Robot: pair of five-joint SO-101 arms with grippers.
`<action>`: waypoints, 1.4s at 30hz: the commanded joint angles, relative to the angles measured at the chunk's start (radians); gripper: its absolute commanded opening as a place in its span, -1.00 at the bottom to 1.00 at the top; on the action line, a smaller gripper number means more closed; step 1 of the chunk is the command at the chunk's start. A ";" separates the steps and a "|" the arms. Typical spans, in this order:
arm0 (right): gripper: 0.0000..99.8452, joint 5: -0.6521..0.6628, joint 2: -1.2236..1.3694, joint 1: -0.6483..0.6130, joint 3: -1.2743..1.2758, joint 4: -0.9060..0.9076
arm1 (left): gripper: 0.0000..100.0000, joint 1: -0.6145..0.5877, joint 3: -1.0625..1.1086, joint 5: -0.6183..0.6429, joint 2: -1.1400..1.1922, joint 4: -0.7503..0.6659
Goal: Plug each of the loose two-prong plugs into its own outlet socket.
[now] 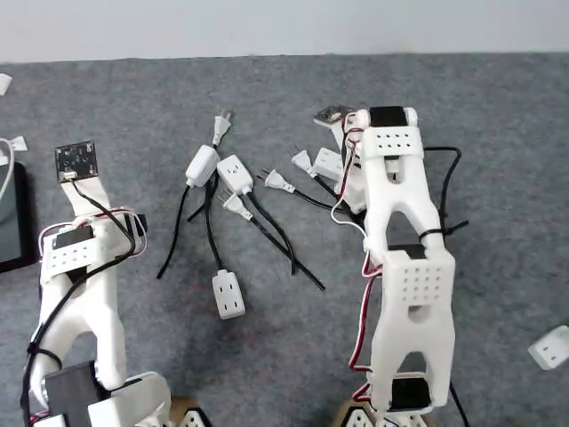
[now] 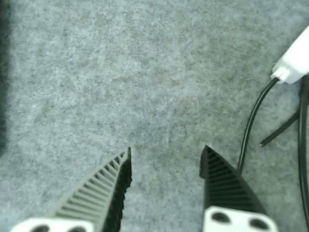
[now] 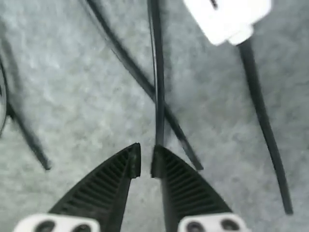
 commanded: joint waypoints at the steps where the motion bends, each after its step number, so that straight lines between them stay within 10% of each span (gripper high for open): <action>1: -0.96 -0.068 -0.180 0.015 0.063 0.005 | -0.56 0.011 -0.051 -0.006 -0.005 0.005; 13: -0.84 -0.055 -0.289 0.093 0.508 -0.394 | -0.56 0.021 -0.047 -0.009 -0.005 0.005; 42: -0.77 0.046 -0.229 0.065 0.634 -0.364 | -0.56 0.020 -0.047 -0.012 -0.005 0.005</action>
